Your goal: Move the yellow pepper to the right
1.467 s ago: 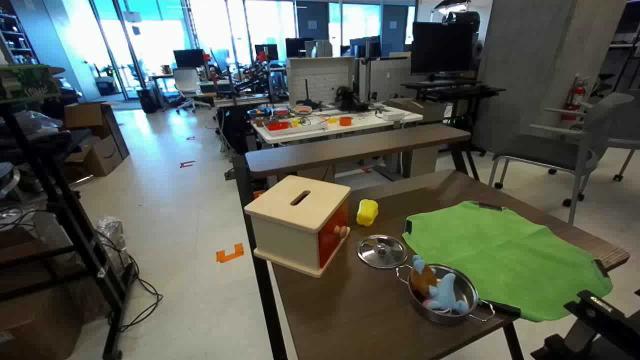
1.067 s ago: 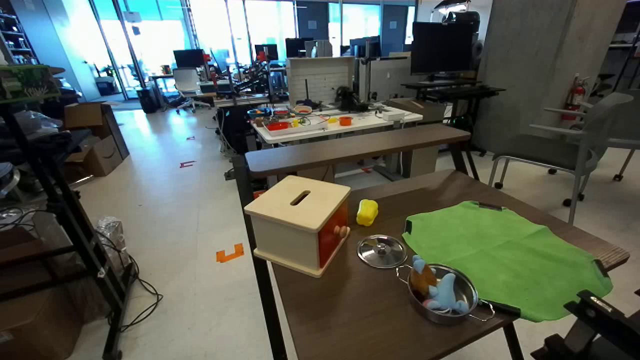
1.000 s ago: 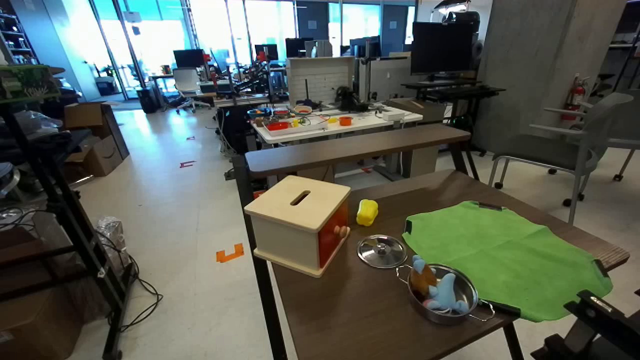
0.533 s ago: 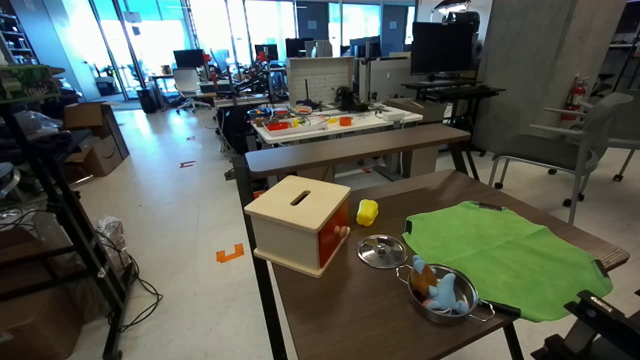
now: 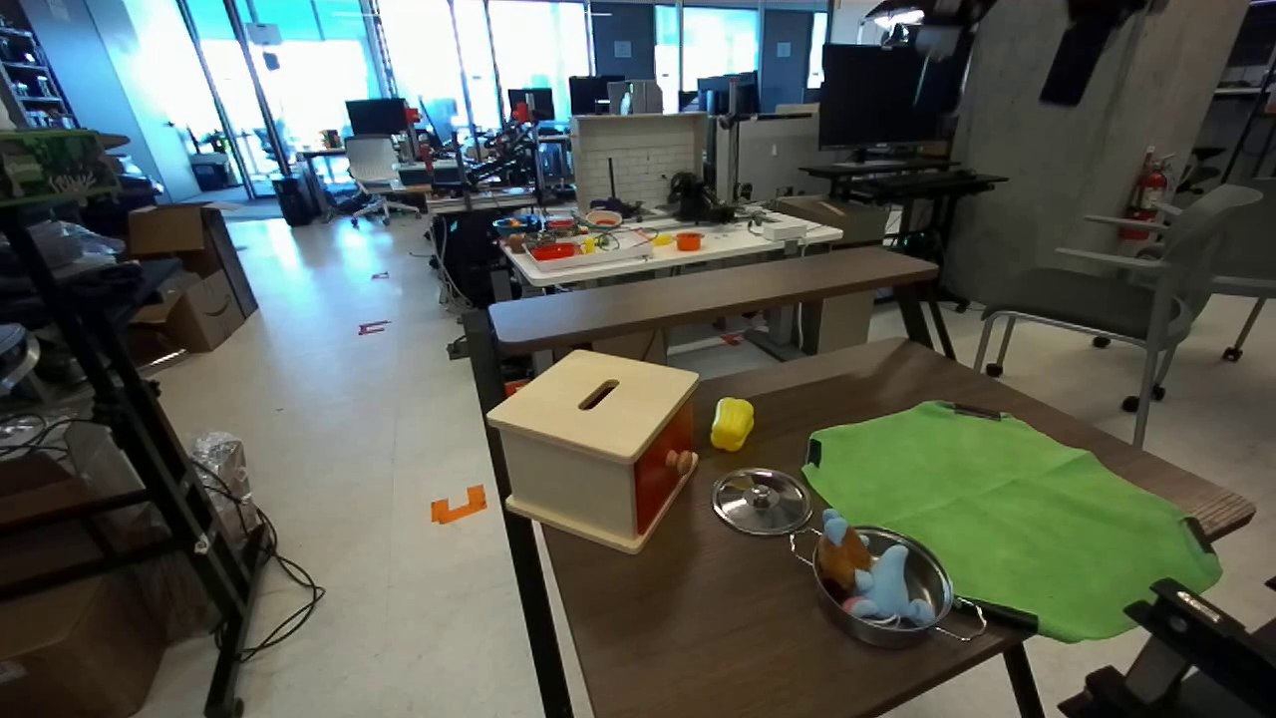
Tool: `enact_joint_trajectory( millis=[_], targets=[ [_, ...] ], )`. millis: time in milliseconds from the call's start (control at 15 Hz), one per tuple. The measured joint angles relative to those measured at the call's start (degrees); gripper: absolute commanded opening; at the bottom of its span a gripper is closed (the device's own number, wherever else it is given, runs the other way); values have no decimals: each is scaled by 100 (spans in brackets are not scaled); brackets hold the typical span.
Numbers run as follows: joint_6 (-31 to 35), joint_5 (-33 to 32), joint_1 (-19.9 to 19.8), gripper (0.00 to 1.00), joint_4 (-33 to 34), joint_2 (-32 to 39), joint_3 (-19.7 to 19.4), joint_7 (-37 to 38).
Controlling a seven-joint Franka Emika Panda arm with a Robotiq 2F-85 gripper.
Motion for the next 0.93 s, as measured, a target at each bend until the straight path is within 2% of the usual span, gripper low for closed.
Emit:
enact_joint_trajectory(
  millis=[200,333,600,933],
  targets=[
    [908,-681,68,100,306,1164,-210,771],
    [1340,-822,243,100,671,1889,-518,1013],
    [1652,-267,404,100,1514,2971,-894,811],
    [1665,712,387,100,2224,3713,-952,199]
  ],
)
